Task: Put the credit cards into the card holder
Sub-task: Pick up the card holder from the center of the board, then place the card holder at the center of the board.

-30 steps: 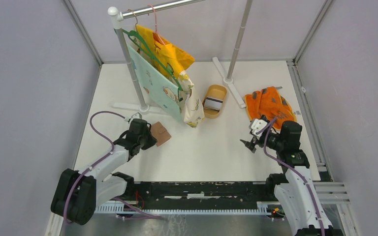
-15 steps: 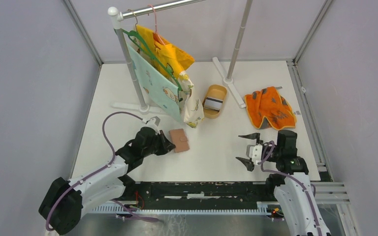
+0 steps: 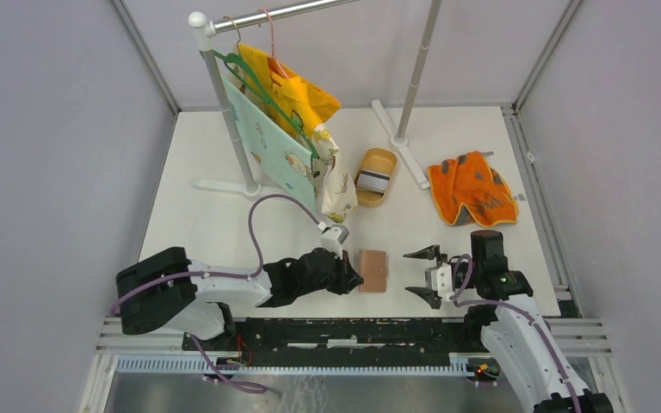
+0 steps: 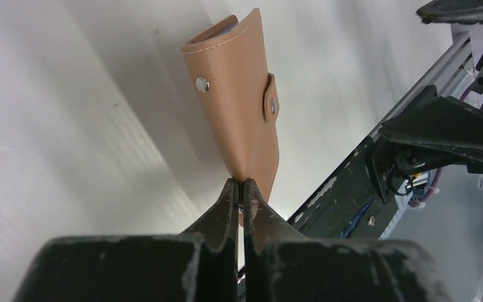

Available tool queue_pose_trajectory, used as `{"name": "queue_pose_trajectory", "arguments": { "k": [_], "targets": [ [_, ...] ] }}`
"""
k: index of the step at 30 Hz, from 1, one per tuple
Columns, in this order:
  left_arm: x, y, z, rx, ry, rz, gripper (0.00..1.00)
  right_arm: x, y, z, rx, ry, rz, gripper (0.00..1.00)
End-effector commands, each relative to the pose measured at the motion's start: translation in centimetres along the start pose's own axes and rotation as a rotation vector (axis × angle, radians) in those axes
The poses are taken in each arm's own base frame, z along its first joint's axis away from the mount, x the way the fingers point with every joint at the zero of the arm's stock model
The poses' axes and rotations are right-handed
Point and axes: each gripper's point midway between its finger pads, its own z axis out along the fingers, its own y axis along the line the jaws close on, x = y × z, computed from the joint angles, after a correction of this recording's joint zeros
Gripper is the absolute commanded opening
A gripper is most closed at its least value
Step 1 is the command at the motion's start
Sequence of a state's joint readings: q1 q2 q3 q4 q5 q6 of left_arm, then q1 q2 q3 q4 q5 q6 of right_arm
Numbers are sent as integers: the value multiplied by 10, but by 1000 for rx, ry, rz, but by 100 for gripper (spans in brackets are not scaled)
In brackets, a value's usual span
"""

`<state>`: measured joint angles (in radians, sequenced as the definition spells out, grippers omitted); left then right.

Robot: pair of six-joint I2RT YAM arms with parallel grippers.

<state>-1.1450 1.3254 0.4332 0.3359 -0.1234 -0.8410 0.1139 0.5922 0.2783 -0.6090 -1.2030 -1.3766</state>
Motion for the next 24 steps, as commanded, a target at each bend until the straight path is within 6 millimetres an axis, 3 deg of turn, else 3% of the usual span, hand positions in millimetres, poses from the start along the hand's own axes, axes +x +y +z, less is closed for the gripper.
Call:
{"name": "queue_pose_trajectory", "arguments": {
  "k": [1,9,14,20,24],
  "targets": [
    [-31,-51,21,102,-148,-67,2,-4,-6,6,1,-26,14,79],
    [-34,-66,39,110,-174,-87,2,15,-7,15,-23,75,83,62],
    [-28,-76,48,120,-156,-41,2,28,-13,18,-13,151,115,58],
    [-15,-73,56,99,-131,10,2,39,-24,15,44,217,108,58],
    [-9,-70,62,79,-114,28,2,45,-20,13,21,248,82,58]
  ]
}}
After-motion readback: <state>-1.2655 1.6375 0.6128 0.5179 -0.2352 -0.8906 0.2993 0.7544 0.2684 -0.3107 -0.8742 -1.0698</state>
